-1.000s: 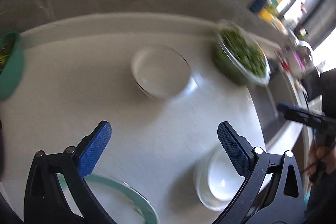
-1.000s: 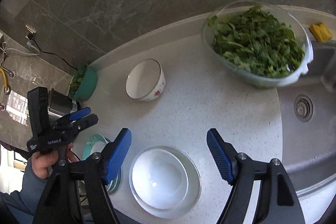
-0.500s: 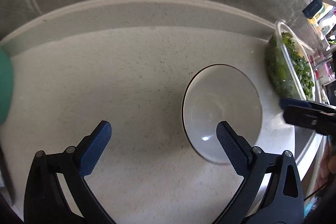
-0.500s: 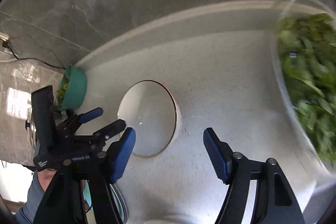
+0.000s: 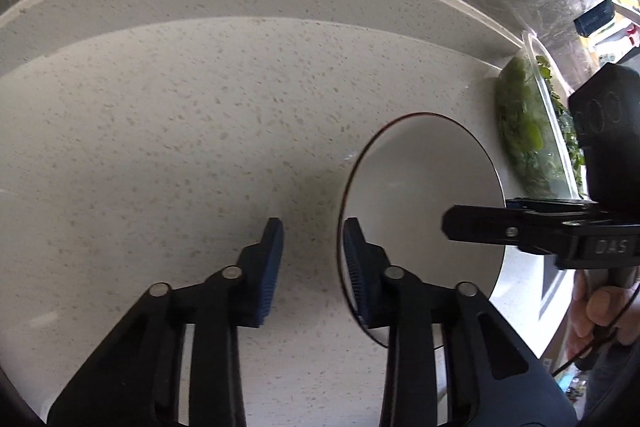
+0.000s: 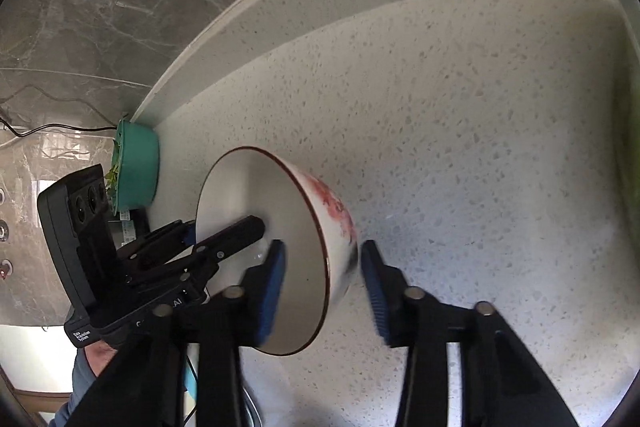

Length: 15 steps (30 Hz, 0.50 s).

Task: Organize plates and bowls
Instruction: 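Close both grippers on the rim of the red-floral bowl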

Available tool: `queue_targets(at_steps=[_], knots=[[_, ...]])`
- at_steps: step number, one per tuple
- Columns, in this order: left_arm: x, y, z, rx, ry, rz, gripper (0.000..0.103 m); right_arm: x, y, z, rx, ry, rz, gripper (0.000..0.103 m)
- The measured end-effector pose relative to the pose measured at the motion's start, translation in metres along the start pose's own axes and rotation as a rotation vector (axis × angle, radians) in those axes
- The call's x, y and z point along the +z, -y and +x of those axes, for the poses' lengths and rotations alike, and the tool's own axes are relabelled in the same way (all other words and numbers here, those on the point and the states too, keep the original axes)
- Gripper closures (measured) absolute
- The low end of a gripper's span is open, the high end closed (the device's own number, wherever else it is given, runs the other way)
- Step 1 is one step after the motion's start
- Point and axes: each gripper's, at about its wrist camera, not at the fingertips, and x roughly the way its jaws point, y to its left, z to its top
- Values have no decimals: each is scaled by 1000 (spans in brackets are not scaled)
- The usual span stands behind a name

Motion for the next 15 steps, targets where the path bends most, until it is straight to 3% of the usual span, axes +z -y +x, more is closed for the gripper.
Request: queue_targets(at_steps=[4, 15], knots=[[-3, 9, 5, -14, -10, 17, 86, 2, 2, 6, 4, -32, -1, 82], [-11, 18, 12, -15, -17, -2, 87, 1, 2, 6, -5, -29, -3, 82]])
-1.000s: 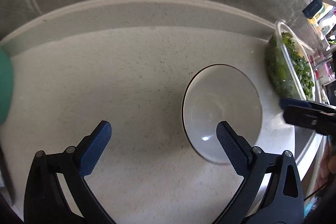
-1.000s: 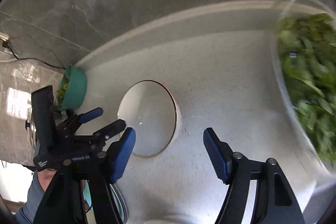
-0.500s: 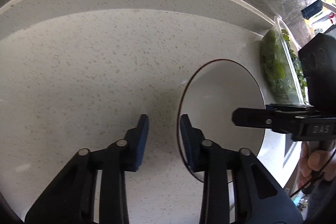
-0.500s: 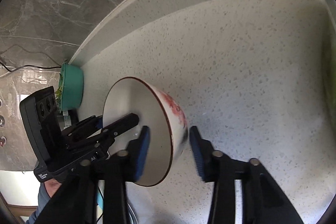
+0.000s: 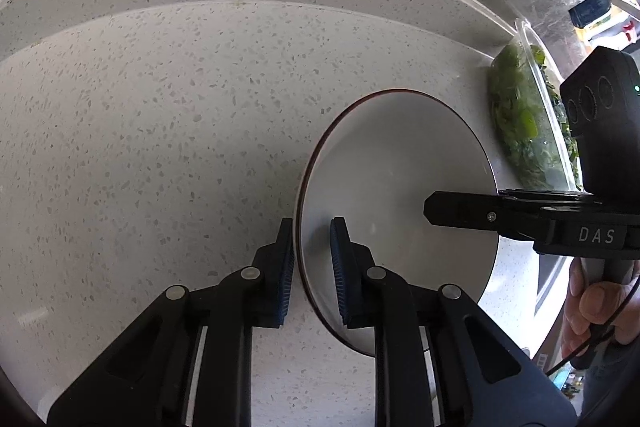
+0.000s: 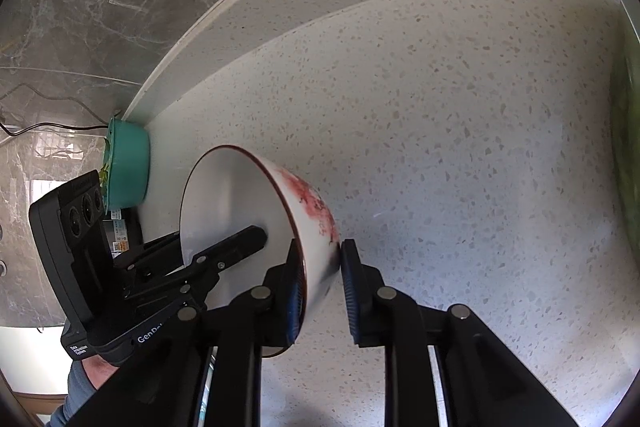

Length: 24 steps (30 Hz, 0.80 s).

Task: Organize plates and bowls
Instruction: 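Close both grippers on the rim of the red-floral bowl, then carry the red-floral bowl with both grippers and lower it into the nested white bowls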

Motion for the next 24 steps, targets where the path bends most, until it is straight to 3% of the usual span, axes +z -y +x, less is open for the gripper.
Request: queue_targets(at_steps=[13, 24], knots=[[-14, 16, -33, 3, 9, -20, 87, -20, -11, -27, 19, 27, -21, 82], [-71, 79, -82, -19, 16, 40, 87, -94, -13, -91, 31, 69, -29, 81]])
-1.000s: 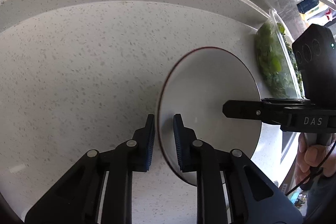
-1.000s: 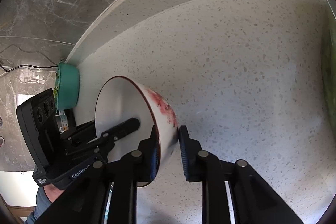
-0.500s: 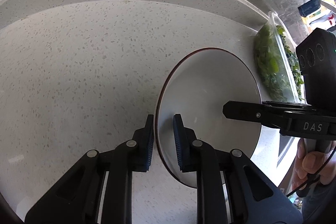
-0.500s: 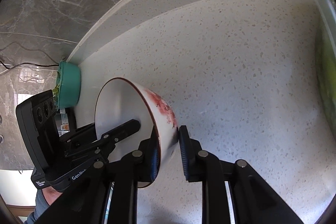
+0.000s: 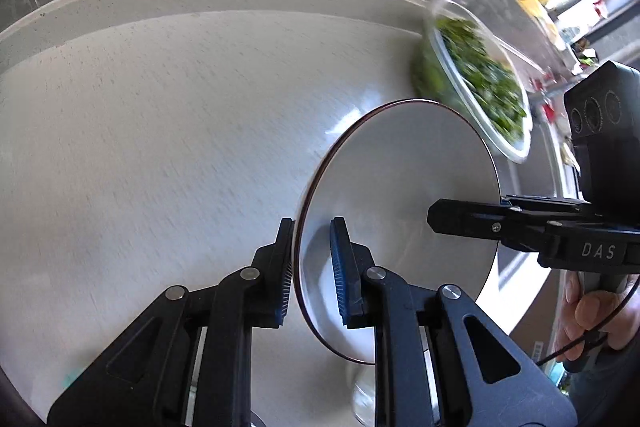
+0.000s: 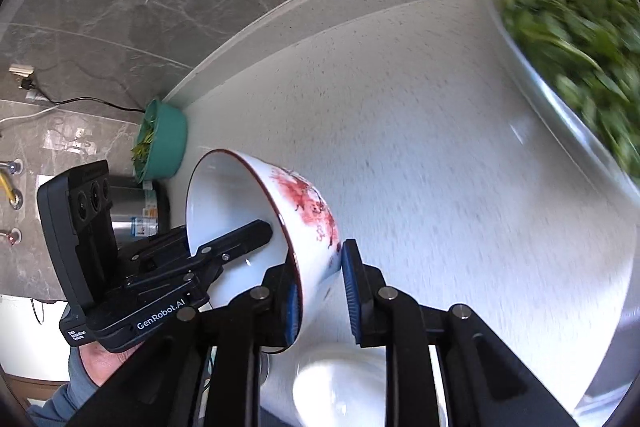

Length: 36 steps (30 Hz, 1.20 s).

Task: Organize plates and bowls
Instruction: 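Carry the red-floral bowl with both grippers and lower it into the nested white bowls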

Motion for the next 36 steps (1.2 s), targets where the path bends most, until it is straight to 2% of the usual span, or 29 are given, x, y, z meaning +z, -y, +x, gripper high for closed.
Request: queue_targets(at_steps=[10, 19, 27, 33, 36], knots=[[-72, 57, -15, -32, -44, 41, 87, -72, 7, -39, -13, 7, 14, 80], [-133, 71, -14, -45, -82, 40, 87, -112, 14, -46, -30, -5, 21, 79], [-163, 75, 6, 5, -100, 55, 82, -129, 24, -28, -53, -28, 28, 79], [-164, 84, 14, 65, -66, 106, 82, -131, 26, -18, -73, -23, 18, 79], [-161, 91, 18, 100, -41, 143, 78, -131, 29, -20, -77, -15, 8, 80]])
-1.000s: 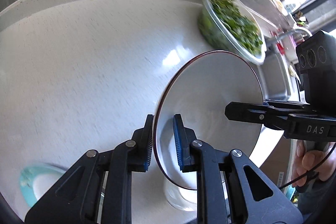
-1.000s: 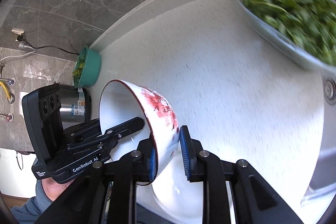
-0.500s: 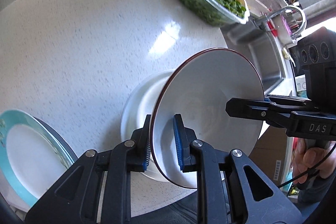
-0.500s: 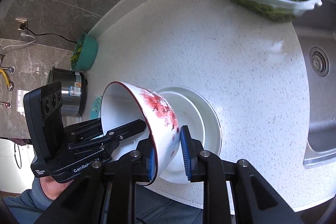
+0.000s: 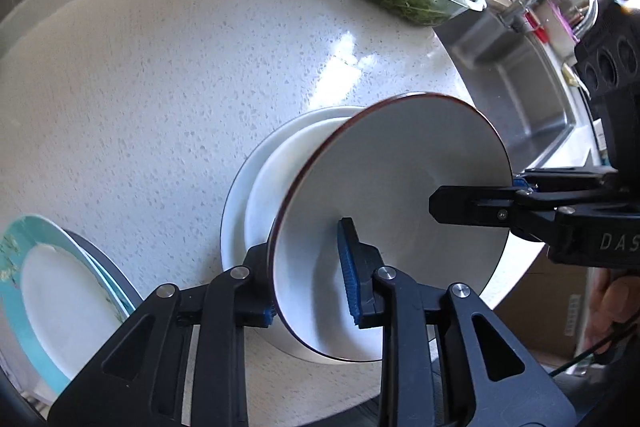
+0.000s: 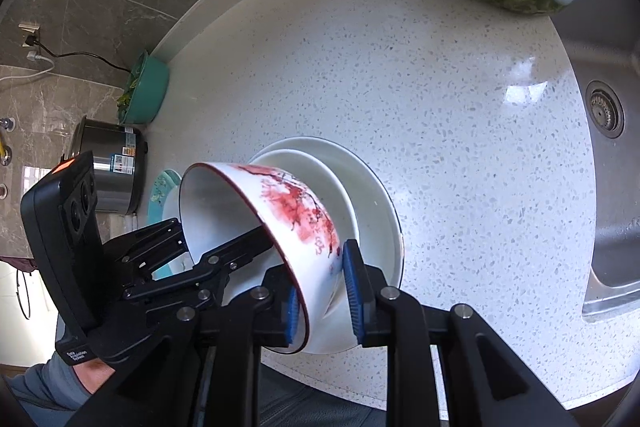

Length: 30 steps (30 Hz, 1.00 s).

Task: Organize plates and bowls
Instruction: 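Carry the red-floral bowl with both grippers and lower it into the nested white bowls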

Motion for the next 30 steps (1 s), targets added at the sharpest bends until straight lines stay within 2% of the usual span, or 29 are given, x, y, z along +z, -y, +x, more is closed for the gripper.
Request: queue_targets(at_steps=[5, 8, 11, 12, 14, 17, 20, 26, 30], knots=[[2, 6, 0, 29, 20, 28, 73, 2, -6, 1, -34, 10, -19, 80], [3, 4, 0, 15, 23, 17, 70, 1, -9, 1, -39, 22, -9, 79], [10, 5, 12, -20, -5, -8, 70, 2, -9, -1, -44, 41, 5, 70], [11, 3, 13, -26, -10, -21, 70, 2, -7, -4, -45, 46, 3, 70], [11, 4, 16, -33, -19, -22, 70, 3, -8, -5, -46, 46, -21, 71], [13, 5, 19, -36, -17, -29, 69, 5, -10, -1, -87, 37, -53, 79], [16, 5, 19, -43, -9, -34, 68, 5, -11, 2, -91, 39, -68, 80], [11, 4, 7, -97, 43, -42, 53, 4, -14, 4, -124, 33, -98, 84], [10, -3, -4, -111, 100, -63, 33, 2, -14, 6, -132, 30, -97, 90]])
